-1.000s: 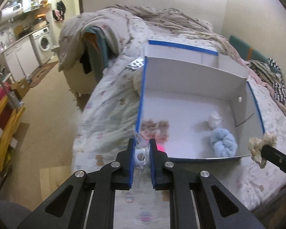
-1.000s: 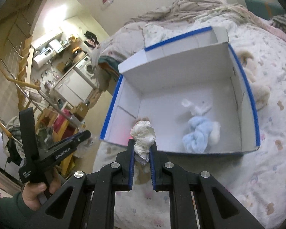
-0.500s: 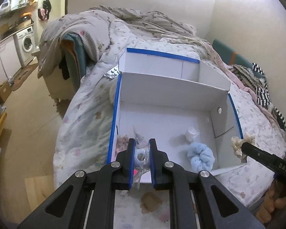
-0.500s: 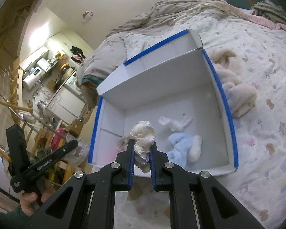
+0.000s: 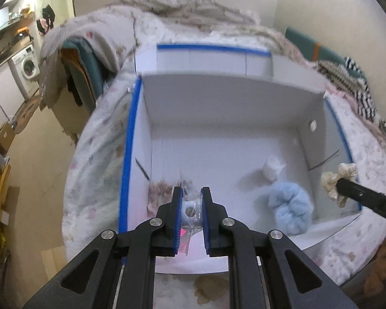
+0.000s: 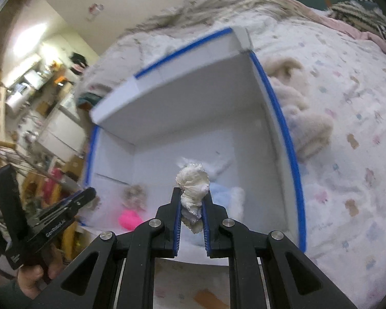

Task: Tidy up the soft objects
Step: 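Carry the plastic bag with the left tool while the right tool carries the cream scrunchie over the box, then open the left tool dropping the bag while the right tool releases the scrunchie into the box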

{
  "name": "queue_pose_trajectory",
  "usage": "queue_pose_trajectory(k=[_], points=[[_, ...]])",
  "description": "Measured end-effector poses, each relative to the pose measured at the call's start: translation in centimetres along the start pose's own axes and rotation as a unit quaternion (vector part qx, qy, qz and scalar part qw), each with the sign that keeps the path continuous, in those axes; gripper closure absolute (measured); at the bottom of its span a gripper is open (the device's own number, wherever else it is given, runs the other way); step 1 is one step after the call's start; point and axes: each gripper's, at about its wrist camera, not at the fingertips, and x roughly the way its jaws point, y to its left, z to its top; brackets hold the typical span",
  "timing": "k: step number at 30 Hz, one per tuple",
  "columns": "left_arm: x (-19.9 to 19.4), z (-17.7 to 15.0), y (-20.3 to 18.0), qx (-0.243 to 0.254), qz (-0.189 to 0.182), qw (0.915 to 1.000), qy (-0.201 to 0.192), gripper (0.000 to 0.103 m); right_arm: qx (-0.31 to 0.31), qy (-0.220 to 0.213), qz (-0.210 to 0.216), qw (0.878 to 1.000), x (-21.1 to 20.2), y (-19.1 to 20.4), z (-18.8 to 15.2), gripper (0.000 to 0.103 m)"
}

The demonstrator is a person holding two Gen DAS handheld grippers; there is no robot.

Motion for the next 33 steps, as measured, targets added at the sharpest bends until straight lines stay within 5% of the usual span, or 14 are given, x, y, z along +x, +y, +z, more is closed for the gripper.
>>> queue_pose_trajectory(k=[10, 19, 23, 27, 33], points=[[2.8, -0.2, -0.3, 0.003, 0.001, 0.9998, 0.022, 0.090, 0.021, 0.053, -0.059, 0.997, 3.2, -2.0, -0.6, 0.087], [3.8, 0.1, -0.3, -0.018, -0.019, 0.9991, 0.032, 0.089, 0.003, 0.064, -0.070, 0.996, 4.1, -1.6, -0.7, 0.087], [4.2, 0.0, 0.1, -0.031, -0.020, 0.9983, 0.045, 0.079, 0.003, 0.064, -0.068, 0.996, 4.1, -1.6, -0.6, 0.087], [4.4, -0.1, 0.6, -0.046, -0.013, 0.9976, 0.051, 0.051, 0.003, 0.063, -0.067, 0.996, 4.1, -1.6, -0.6, 0.087], [3.6, -0.1, 0.6, -0.047, -0.002, 0.9983, 0.033, 0.043, -0.007, 0.060, -0.073, 0.996, 4.1, -1.3, -0.7, 0.087]])
